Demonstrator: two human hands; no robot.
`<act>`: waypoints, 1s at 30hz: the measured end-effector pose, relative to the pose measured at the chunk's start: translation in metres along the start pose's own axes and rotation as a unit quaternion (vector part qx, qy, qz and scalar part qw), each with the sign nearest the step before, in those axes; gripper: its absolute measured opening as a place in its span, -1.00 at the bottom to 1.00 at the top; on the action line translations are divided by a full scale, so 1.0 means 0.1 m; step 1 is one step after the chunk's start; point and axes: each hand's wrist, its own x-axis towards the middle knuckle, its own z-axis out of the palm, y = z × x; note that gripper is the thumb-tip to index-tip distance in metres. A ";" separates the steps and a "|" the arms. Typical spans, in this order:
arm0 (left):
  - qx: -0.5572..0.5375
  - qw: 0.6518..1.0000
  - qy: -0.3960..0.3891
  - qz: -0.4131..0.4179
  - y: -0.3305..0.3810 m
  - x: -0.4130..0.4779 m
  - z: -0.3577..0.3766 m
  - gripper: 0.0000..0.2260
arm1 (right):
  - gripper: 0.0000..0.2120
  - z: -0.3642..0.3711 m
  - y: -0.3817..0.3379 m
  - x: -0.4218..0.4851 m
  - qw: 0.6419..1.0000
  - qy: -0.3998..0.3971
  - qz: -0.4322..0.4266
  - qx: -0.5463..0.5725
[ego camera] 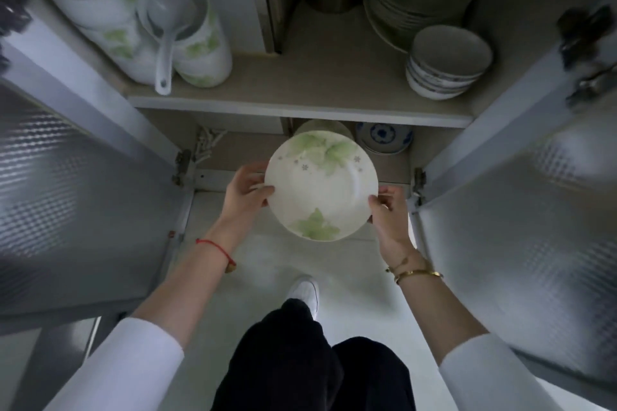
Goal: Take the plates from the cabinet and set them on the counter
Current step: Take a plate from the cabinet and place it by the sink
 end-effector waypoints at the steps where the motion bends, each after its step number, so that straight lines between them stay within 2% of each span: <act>1: 0.002 1.000 -0.003 -0.007 0.10 -0.14 -0.02 -0.63 | -0.82 -0.07 -0.08 -0.16 1.000 0.005 0.011 0.002; 6: 0.021 0.999 -0.010 -0.043 0.69 -0.87 -0.11 -0.63 | -0.84 -0.50 -0.55 -0.99 0.999 0.004 0.036 0.030; 11: 0.028 0.999 -0.006 -0.045 1.41 -1.66 -0.16 -0.63 | -0.87 -0.92 -1.14 -1.76 0.999 0.016 0.035 0.037; 20: 0.010 1.000 0.013 -0.023 2.58 -3.05 -0.15 -0.61 | -0.89 -1.82 -2.16 -3.10 0.997 0.018 -0.012 0.079; 25: 0.011 1.000 -0.010 0.005 3.14 -3.69 -0.09 -0.61 | -0.85 -2.29 -2.61 -3.72 0.993 0.036 -0.047 0.105; 30: 0.019 0.997 -0.065 0.028 3.61 -4.14 0.05 -0.62 | -0.87 -2.72 -2.85 -4.21 0.985 0.066 -0.056 0.149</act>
